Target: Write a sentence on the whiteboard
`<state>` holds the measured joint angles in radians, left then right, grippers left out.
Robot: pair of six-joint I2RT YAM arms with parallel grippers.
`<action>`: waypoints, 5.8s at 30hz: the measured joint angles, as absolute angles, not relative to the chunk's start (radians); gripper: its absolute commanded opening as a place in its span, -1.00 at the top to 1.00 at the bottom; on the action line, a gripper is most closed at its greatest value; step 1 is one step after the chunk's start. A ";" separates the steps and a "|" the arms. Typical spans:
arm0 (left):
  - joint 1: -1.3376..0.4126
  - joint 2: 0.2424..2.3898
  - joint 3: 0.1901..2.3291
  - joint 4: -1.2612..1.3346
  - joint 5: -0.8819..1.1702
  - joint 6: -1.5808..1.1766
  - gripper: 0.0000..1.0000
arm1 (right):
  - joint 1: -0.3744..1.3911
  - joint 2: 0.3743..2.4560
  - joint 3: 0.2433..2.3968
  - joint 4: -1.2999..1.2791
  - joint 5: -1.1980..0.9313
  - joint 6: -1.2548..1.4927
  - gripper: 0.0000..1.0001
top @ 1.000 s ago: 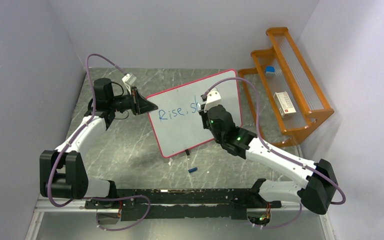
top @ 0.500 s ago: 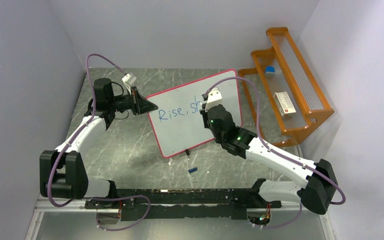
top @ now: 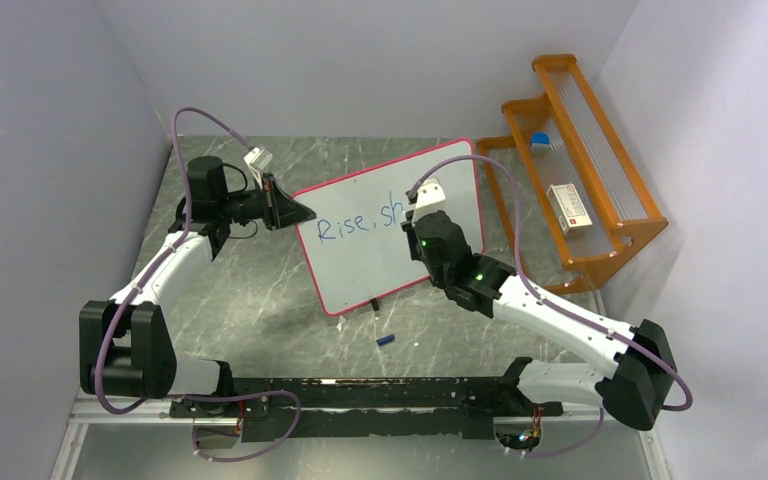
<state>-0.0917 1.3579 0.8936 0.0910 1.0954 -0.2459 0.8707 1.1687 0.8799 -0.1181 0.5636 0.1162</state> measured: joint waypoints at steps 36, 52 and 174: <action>-0.093 1.358 0.902 0.070 1.095 -0.233 0.90 | 0.864 1.074 0.856 -0.174 0.547 0.125 1.00; -0.093 1.358 0.904 0.065 1.095 -0.231 0.90 | 0.816 1.074 0.856 -0.121 0.530 0.079 1.00; -0.093 1.360 0.908 0.054 1.092 -0.224 0.90 | 0.779 1.119 0.842 -0.146 0.451 0.110 1.00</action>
